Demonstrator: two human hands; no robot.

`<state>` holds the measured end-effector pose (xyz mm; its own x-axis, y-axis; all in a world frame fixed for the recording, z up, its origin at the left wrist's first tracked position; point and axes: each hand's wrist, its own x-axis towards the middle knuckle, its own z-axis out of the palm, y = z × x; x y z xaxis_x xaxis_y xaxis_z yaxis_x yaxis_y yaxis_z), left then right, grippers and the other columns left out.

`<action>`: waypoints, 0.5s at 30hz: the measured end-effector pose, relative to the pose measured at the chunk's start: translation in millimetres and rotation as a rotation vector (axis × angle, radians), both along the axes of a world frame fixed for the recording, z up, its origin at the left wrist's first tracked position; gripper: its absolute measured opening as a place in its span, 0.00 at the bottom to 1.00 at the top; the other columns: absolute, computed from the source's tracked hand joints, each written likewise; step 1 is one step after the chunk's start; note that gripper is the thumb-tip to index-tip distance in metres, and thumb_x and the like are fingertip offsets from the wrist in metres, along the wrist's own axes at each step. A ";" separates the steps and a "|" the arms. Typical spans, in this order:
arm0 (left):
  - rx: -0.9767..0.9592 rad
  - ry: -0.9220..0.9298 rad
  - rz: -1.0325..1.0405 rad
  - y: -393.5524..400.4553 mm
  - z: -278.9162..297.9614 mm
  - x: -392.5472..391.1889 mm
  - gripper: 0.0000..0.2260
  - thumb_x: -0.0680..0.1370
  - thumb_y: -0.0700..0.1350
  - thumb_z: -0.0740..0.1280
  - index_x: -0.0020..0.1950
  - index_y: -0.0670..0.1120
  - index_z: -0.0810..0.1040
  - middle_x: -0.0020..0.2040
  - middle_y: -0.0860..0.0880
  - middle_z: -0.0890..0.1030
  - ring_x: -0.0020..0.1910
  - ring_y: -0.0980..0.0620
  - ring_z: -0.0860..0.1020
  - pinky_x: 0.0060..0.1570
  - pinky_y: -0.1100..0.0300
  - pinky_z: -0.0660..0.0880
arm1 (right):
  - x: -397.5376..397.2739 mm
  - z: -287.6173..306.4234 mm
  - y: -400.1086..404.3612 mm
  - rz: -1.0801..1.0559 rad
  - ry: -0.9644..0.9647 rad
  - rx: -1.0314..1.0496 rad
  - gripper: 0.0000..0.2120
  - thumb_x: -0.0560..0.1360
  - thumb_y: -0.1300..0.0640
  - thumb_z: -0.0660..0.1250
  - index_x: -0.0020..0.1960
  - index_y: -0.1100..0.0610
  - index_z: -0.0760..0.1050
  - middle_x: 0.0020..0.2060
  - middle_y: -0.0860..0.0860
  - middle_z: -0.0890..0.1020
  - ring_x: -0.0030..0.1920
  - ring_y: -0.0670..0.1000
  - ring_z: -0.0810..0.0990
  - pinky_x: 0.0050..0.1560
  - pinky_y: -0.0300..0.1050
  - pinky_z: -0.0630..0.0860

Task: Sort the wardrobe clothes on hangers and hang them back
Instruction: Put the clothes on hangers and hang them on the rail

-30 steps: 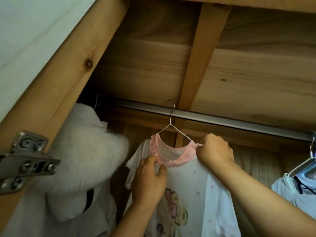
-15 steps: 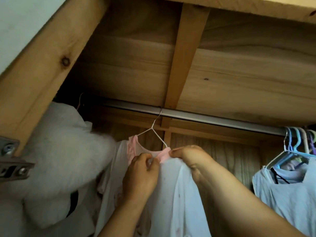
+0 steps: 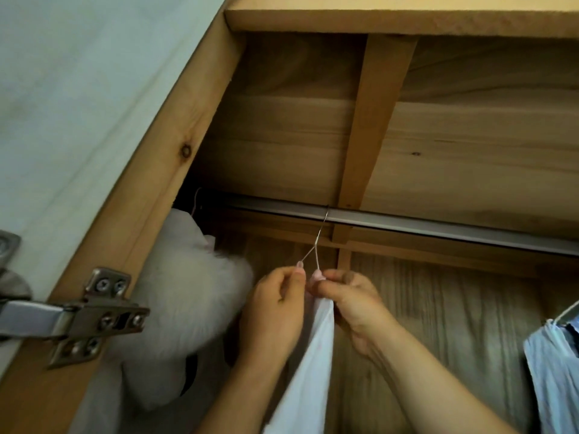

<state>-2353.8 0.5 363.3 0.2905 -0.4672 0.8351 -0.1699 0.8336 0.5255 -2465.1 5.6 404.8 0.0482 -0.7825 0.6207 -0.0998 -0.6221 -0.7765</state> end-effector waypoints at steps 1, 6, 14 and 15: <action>-0.010 0.005 0.001 3.0 0.3 1.7 0.09 0.80 0.51 0.60 0.41 0.61 0.72 0.45 0.57 0.78 0.44 0.62 0.75 0.40 0.67 0.69 | 2.3 0.7 5.6 -0.081 0.083 -0.077 0.15 0.72 0.67 0.69 0.56 0.58 0.71 0.41 0.57 0.82 0.40 0.51 0.82 0.39 0.40 0.78; -0.013 -0.004 -0.023 6.7 2.9 2.6 0.11 0.80 0.49 0.60 0.39 0.61 0.71 0.39 0.62 0.75 0.38 0.68 0.72 0.35 0.72 0.65 | 2.1 -9.3 8.6 -0.202 0.231 -0.276 0.26 0.71 0.66 0.69 0.65 0.50 0.65 0.41 0.55 0.79 0.30 0.41 0.79 0.28 0.31 0.70; 0.338 -0.194 -0.227 -8.4 42.0 -14.8 0.09 0.76 0.52 0.67 0.45 0.48 0.81 0.44 0.48 0.82 0.45 0.51 0.80 0.49 0.57 0.76 | -18.0 -34.4 11.5 -0.151 0.316 -0.331 0.50 0.65 0.55 0.78 0.74 0.40 0.48 0.55 0.40 0.78 0.61 0.41 0.72 0.59 0.35 0.67; 0.381 -0.220 -0.228 -10.0 46.2 -17.4 0.09 0.75 0.52 0.68 0.44 0.46 0.80 0.42 0.47 0.81 0.44 0.51 0.79 0.45 0.58 0.75 | -21.8 -36.7 12.5 -0.164 0.353 -0.336 0.52 0.64 0.53 0.78 0.74 0.38 0.46 0.59 0.39 0.75 0.64 0.40 0.69 0.61 0.35 0.64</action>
